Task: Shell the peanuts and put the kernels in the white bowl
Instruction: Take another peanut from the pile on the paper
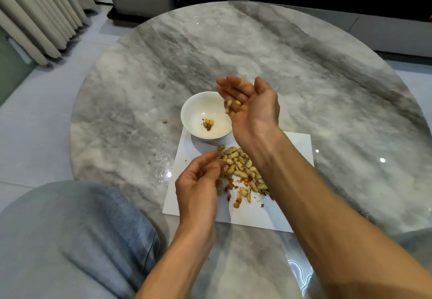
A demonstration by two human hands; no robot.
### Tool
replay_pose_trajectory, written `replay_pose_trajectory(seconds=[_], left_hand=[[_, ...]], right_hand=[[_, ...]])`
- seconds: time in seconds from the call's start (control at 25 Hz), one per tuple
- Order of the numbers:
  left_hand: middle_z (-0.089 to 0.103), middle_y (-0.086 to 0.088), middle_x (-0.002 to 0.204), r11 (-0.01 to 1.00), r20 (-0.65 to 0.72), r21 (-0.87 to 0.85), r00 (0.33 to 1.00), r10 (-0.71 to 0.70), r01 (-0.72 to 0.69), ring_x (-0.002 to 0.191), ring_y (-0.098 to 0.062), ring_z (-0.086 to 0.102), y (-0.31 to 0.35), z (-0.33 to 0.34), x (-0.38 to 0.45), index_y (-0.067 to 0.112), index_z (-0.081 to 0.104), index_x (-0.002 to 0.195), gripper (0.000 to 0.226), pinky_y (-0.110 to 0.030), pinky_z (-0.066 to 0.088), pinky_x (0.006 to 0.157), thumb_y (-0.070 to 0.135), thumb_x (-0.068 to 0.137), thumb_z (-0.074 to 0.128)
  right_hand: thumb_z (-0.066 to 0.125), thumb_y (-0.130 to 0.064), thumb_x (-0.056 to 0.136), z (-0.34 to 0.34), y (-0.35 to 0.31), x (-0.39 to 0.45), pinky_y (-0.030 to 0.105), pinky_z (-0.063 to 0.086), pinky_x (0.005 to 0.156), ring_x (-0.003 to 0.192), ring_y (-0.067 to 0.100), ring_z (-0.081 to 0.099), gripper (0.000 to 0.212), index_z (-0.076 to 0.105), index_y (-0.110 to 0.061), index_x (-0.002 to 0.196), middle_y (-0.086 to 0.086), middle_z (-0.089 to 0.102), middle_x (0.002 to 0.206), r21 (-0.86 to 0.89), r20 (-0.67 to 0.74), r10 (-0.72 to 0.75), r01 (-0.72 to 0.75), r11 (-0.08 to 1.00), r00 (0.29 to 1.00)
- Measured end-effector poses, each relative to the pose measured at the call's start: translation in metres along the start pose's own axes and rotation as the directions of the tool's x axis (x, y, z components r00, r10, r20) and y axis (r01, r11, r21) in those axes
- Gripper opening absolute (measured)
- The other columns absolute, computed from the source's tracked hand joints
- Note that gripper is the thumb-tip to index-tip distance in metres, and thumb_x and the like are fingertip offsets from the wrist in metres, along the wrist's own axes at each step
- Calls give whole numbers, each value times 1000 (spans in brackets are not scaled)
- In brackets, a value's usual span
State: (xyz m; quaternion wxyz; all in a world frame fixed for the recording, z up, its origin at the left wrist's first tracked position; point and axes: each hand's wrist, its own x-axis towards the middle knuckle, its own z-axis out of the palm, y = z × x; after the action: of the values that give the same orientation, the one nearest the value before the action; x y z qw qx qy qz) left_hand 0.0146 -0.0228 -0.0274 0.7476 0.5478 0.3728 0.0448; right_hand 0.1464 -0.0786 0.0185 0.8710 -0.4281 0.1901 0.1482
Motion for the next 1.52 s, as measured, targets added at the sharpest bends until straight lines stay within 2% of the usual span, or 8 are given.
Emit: replay_pose_trajectory(seconds=[0.28, 0.48, 0.64, 0.72, 0.84, 0.92, 1.08, 1.52], left_hand=[[77, 1, 89, 1000, -10, -6, 1000, -2, 2, 76, -8, 66, 3, -3, 3, 22, 77, 88, 23, -21, 54, 66, 3, 90, 65], [77, -2, 96, 1000, -10, -9, 1000, -19, 19, 80, -10, 67, 4, -1, 4, 22, 77, 90, 19, -24, 55, 71, 6, 89, 67], [77, -4, 94, 999, -15, -25, 999, -33, 33, 70, -7, 66, 3, -2, 4, 21, 78, 90, 20, -25, 55, 68, 4, 89, 66], [77, -2, 97, 1000, -5, -10, 1000, -29, 29, 81, -11, 69, 1, -1, 5, 21, 78, 91, 21, -27, 55, 71, 5, 89, 66], [77, 1, 98, 1000, 7, 5, 1000, -29, 29, 92, -18, 70, -1, 0, 6, 21, 79, 91, 21, -30, 54, 74, 5, 89, 67], [77, 1, 98, 1000, 1, 1, 1000, -29, 29, 92, -19, 70, -2, -1, 8, 22, 80, 90, 21, -30, 53, 73, 5, 89, 67], [77, 3, 98, 999, 19, 2, 999, -36, 36, 96, -15, 71, -4, 0, 9, 23, 80, 91, 23, -29, 53, 76, 5, 89, 67], [77, 4, 99, 1000, 22, -12, 1000, -21, 21, 95, -12, 71, -1, 1, 8, 23, 79, 91, 23, -25, 52, 74, 5, 90, 66]], right_hand=[[31, -39, 105, -26, -6, -10, 35, 47, 96, 104, 23, 67, 66, 65, -4, 60, 13, 75, 92, -238, 12, -108, 107, 965, 994], [32, -40, 105, -77, 2, -29, 38, 43, 110, 122, 25, 62, 56, 68, 0, 117, 14, 72, 119, 7, -10, -22, 22, 1000, 1000], [40, -34, 104, -95, 9, -38, 38, 53, 97, 105, 27, 69, 45, 69, 1, 109, 16, 74, 106, 21, -151, 2, 2, 1000, 989], [50, -25, 101, -102, 10, -40, 34, 57, 79, 83, 21, 70, 31, 70, -2, 103, 10, 74, 90, -249, -232, -78, 18, 968, 969], [62, -17, 94, -108, 14, -27, 29, 50, 70, 73, 13, 63, 13, 74, -17, 97, -3, 70, 84, -884, -11, -393, 175, 435, 920], [65, -19, 92, -103, 14, -13, 28, 46, 72, 77, 12, 60, 14, 75, -21, 102, -6, 69, 86, -954, 240, -384, 290, 78, 892], [63, -18, 91, -94, 8, 5, 28, 40, 73, 86, 14, 53, 21, 75, -24, 108, -4, 64, 95, -886, 421, -128, 377, -271, 898], [65, -28, 92, -84, 15, 13, 28, 36, 70, 97, 22, 60, 19, 75, -24, 107, 0, 69, 99, -809, 468, -60, 400, -430, 882]])
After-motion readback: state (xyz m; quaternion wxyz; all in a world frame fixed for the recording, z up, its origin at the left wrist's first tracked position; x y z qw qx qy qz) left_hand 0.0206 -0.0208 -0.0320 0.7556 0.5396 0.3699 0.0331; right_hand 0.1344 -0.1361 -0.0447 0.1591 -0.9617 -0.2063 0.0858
